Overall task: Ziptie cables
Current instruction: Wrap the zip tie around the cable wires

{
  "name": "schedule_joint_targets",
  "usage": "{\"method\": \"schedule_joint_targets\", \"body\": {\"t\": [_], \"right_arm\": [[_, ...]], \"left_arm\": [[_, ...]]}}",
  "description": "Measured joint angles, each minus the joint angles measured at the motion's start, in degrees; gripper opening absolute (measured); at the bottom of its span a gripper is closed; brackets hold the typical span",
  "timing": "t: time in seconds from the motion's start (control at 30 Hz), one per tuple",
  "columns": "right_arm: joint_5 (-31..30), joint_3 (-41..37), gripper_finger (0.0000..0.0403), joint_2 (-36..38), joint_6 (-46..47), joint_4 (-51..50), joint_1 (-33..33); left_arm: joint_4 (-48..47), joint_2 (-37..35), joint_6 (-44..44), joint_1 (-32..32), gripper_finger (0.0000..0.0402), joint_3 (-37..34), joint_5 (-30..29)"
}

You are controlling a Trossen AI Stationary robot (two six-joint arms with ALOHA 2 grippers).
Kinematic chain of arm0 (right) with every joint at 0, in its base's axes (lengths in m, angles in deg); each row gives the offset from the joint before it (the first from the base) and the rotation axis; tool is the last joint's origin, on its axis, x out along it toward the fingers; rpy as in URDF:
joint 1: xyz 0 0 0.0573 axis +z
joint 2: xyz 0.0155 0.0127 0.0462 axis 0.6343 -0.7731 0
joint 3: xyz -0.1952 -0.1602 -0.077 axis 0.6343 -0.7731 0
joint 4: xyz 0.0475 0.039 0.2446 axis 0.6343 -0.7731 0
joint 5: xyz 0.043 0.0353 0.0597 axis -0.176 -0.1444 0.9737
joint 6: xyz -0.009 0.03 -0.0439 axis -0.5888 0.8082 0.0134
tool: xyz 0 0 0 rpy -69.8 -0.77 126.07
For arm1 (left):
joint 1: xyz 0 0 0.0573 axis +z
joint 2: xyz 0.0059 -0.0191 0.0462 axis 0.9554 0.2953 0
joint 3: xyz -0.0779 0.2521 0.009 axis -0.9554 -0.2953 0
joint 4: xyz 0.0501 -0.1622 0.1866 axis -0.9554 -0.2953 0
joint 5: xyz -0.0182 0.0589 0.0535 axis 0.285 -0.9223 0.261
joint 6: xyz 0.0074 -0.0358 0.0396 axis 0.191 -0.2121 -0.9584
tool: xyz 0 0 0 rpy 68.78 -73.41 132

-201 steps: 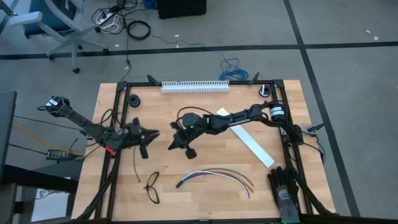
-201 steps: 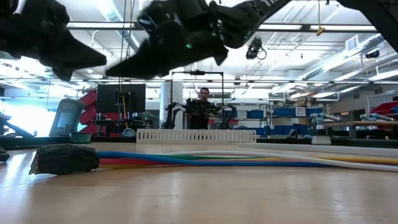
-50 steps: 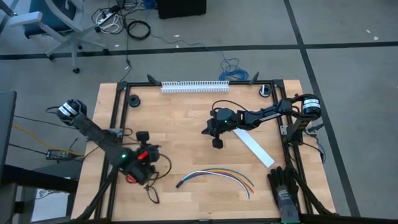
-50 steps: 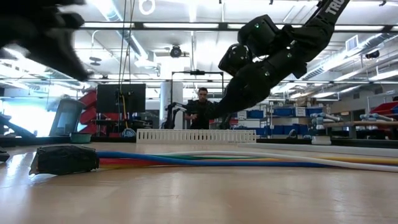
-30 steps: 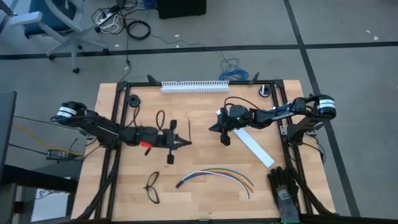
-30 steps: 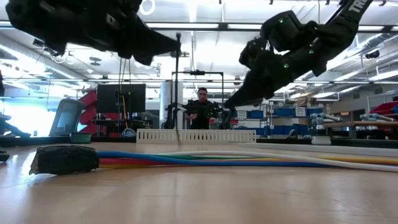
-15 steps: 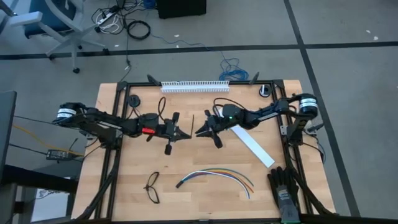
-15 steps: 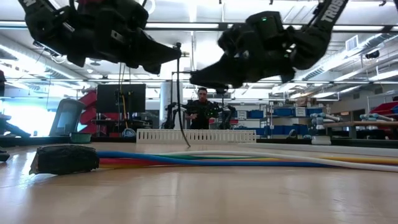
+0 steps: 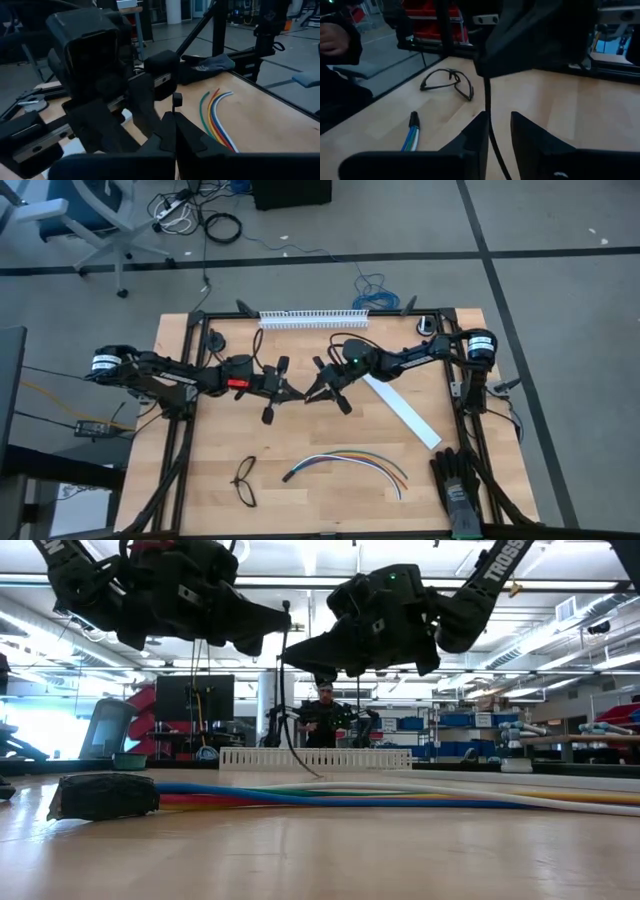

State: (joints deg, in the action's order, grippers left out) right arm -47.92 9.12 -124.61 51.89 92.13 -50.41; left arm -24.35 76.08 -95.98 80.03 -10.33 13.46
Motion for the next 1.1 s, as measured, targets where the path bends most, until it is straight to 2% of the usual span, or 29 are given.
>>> {"method": "schedule_joint_targets", "body": {"t": [0.5,0.77,0.97,1.1], "right_arm": [[-0.4,1.6,0.0045,0.0,0.7,1.5,0.8],[3.6,2.2,0.0062,0.1,3.5,-2.5,0.1],[3.4,2.2,0.0082,0.1,1.8,-1.0,0.1],[2.4,2.1,0.0076,0.1,0.2,-0.8,0.1]], "left_arm": [[0.1,0.0,-0.4,1.5,0.0000,0.0,1.4],[-0.3,0.0,-0.2,1.4,0.0000,0.0,1.3],[-0.1,0.0,-0.2,1.5,0.0000,0.0,1.3],[0.0,0.0,-0.1,1.5,0.0000,0.0,1.3]]}}
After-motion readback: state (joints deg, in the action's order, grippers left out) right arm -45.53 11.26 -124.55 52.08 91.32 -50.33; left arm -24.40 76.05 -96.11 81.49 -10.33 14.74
